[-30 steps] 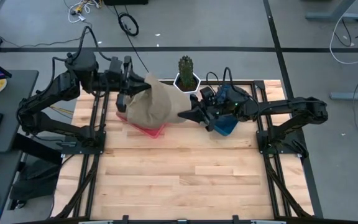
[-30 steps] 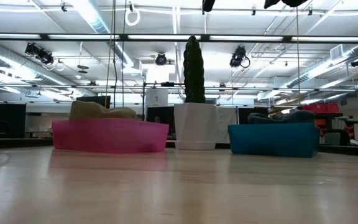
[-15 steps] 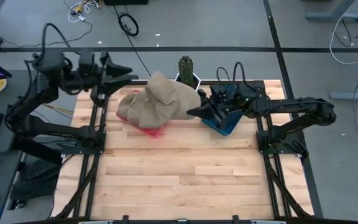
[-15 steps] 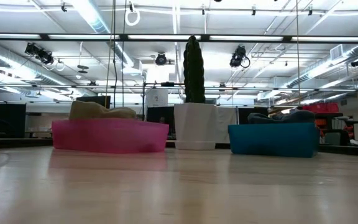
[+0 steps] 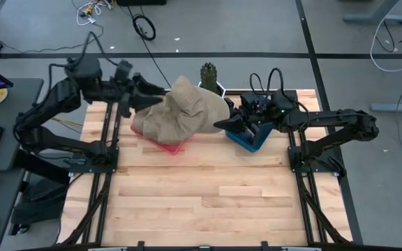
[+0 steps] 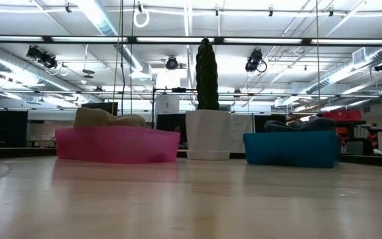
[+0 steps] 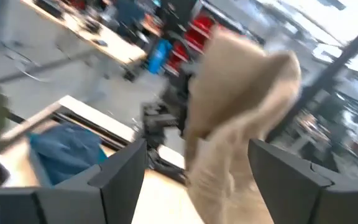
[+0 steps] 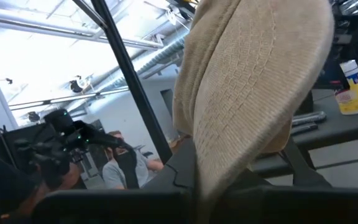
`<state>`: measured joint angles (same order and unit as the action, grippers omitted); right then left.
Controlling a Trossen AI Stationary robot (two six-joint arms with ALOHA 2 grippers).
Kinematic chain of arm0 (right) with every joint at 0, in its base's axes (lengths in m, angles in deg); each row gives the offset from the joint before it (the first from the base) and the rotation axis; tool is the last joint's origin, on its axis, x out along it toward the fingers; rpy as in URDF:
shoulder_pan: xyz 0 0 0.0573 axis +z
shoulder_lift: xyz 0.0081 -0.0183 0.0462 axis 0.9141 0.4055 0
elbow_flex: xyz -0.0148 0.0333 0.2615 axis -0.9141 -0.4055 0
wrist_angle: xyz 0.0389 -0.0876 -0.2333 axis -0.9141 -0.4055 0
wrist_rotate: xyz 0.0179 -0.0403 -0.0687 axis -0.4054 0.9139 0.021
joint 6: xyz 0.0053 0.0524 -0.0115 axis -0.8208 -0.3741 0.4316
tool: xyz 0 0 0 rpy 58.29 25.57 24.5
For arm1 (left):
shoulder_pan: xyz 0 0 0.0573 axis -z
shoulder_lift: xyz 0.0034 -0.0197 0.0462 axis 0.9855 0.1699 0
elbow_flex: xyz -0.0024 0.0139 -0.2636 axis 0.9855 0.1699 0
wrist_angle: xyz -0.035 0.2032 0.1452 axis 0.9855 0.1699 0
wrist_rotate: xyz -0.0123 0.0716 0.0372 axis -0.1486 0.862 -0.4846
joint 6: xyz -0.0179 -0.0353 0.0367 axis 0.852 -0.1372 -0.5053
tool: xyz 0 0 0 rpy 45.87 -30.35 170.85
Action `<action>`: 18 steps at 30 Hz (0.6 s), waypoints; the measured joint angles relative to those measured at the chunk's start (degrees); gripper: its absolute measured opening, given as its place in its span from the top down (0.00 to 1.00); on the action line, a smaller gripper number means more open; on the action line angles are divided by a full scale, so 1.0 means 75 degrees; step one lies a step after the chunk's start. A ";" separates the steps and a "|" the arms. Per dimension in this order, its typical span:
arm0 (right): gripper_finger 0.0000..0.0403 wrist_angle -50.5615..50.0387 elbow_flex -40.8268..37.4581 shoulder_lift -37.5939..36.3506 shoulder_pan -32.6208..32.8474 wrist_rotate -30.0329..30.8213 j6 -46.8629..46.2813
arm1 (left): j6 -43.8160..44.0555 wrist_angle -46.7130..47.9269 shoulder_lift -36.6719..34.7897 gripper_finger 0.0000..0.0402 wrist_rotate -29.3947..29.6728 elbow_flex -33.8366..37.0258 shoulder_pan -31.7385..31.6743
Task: Pick & Place hat
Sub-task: Put the brown cap into the red bin
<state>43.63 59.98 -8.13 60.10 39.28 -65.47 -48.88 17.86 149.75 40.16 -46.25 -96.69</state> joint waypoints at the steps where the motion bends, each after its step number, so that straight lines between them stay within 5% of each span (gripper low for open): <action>1: 0.98 0.0003 0.0000 -0.0001 0.0000 0.0000 0.0001 | 0.0011 0.0008 0.0061 0.29 -0.0198 0.0000 0.0023; 9: 0.98 -0.0039 0.0000 0.0000 0.0000 0.0000 0.0023 | 0.0343 0.0057 0.0497 0.29 -0.1505 0.0000 0.0044; 18: 0.98 -0.0266 0.0000 0.0000 -0.0063 0.0003 0.0198 | -0.0348 -0.0055 0.0715 0.29 -0.2100 0.0000 0.0297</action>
<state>41.63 59.98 -8.13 59.63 39.30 -63.99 -51.49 17.45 155.11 24.41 -46.25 -94.46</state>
